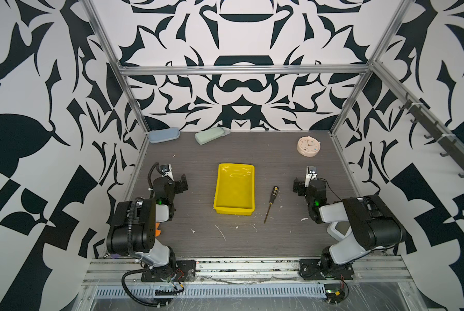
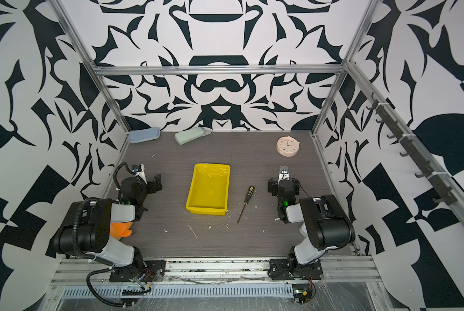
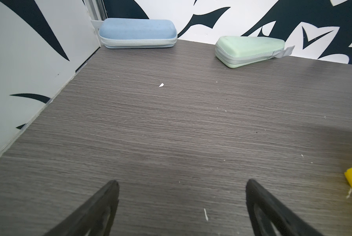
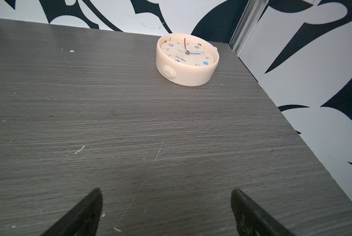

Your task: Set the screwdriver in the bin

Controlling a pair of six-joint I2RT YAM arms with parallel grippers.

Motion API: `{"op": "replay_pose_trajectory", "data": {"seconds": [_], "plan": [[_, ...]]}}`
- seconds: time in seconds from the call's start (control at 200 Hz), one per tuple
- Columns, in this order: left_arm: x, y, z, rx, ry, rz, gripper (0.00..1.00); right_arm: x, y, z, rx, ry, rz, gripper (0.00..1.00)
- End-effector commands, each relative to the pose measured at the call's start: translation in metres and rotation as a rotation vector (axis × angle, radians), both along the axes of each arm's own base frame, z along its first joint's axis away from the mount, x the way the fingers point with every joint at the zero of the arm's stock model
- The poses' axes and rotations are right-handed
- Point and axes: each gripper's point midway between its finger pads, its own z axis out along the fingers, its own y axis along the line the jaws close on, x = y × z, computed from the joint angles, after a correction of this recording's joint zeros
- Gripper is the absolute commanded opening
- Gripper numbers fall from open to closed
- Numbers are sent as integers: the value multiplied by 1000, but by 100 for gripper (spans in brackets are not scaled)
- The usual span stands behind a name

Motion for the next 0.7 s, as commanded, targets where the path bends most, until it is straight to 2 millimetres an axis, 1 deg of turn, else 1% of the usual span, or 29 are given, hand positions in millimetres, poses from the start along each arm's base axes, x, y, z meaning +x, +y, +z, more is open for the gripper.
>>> {"op": "replay_pose_trajectory", "data": {"seconds": [0.0, 0.31, 0.39, 0.41, 0.475, 0.6, 0.645, 0.695], "plan": [[5, 1, 7, 2, -18, -3, 99, 8, -1, 17, 5, -55, -4, 100], [3, 1, 9, -5, -36, 3, 99, 8, 0, 17, 6, -56, 0, 100], [1, 0, 10, -5, -47, -5, 99, 7, 11, 17, 6, -58, 72, 100], [0, -1, 11, -4, -51, -9, 99, 6, 18, 17, 17, -62, 112, 100], [-6, -4, 15, 2, -85, -22, 99, 2, 20, 18, 21, -79, 129, 100], [-28, -29, 32, 47, -212, -136, 99, -8, 31, 21, 25, -120, 201, 100], [-33, -36, 34, 68, -224, -159, 99, -10, 34, 22, 27, -131, 224, 100], [-35, -41, 36, 89, -220, -171, 99, -10, 35, 23, 27, -137, 226, 100]]}}
